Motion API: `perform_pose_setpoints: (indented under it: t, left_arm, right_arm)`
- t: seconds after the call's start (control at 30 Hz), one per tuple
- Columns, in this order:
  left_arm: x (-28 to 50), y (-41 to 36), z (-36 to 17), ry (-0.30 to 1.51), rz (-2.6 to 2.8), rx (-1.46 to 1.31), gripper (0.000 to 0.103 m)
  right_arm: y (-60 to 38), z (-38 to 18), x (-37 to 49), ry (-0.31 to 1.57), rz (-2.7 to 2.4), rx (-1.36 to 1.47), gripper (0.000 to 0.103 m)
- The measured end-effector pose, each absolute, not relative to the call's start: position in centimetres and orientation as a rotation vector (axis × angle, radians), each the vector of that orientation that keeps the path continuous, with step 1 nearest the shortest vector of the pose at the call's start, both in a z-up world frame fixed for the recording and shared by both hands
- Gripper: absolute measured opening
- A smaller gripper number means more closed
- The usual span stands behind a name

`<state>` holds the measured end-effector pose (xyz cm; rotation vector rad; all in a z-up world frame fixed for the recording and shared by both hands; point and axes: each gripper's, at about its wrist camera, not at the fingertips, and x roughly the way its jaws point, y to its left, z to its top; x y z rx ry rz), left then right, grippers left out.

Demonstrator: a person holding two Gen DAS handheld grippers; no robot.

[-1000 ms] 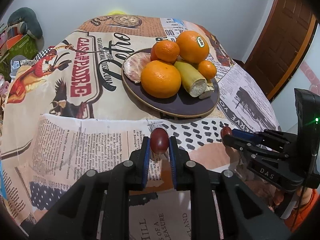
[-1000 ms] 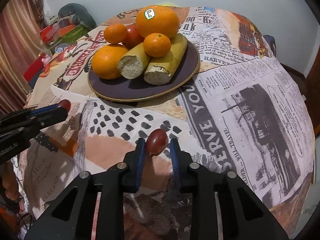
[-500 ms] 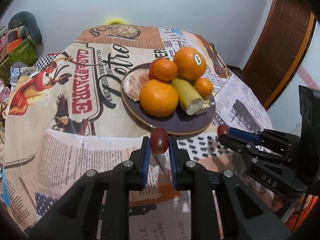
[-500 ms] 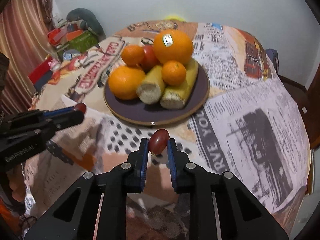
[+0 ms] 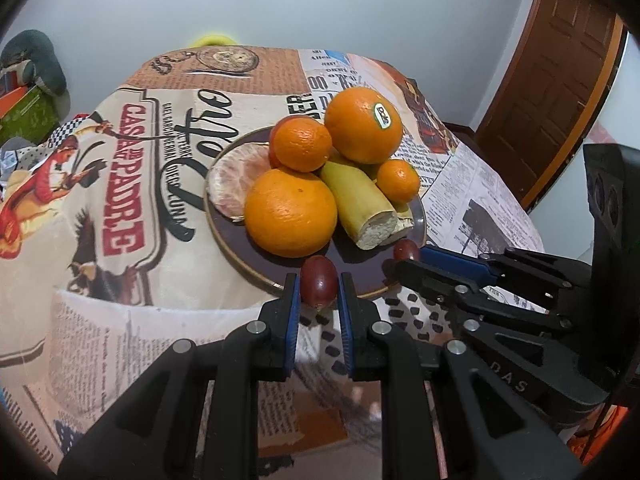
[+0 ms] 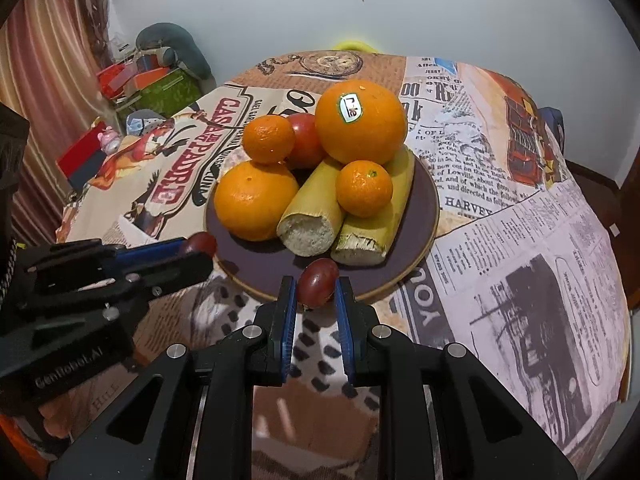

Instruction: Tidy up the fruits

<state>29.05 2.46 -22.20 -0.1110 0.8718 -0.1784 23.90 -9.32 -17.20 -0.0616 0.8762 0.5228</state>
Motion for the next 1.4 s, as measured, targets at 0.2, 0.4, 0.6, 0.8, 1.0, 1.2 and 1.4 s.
perform_pose_setpoints:
  t: [0.2,0.4,0.6,0.8,1.0,1.2,1.4]
  left_arm:
    - [30.2,2.0,-23.1,0.894,-0.194,-0.108,0.018]
    - [30.6,1.9,-23.5,0.904,-0.196,-0.112,0.018]
    - [30.7,2.1,-23.4,0.907,-0.2,-0.122,0.022]
    - [29.7,2.4,-22.2,0.877,-0.177,-0.117,0.022]
    - [27.0,2.9,-18.3,0.777,-0.14,-0.1,0.022]
    - [23.1,3.1,-12.9,0.645,-0.114,-0.088,0.022]
    - [17.3,2.6,-6.7,0.473,-0.091,-0.054,0.022]
  right_arm:
    - [-9.6,-17.8,24.6,0.886,0.521,-0.046,0.018]
    - [-9.5,-18.1,24.8,0.891,0.525,-0.055,0.018]
    - [-9.5,-18.0,24.8,0.887,0.52,-0.065,0.019]
    - [-10.1,-17.0,24.4,0.867,0.515,-0.059,0.019]
    - [-11.0,-14.0,23.1,0.804,0.504,-0.04,0.019]
    - [-12.0,-9.1,20.1,0.687,0.504,-0.015,0.019]
    - [-13.0,-3.2,15.6,0.527,0.511,0.001,0.019]
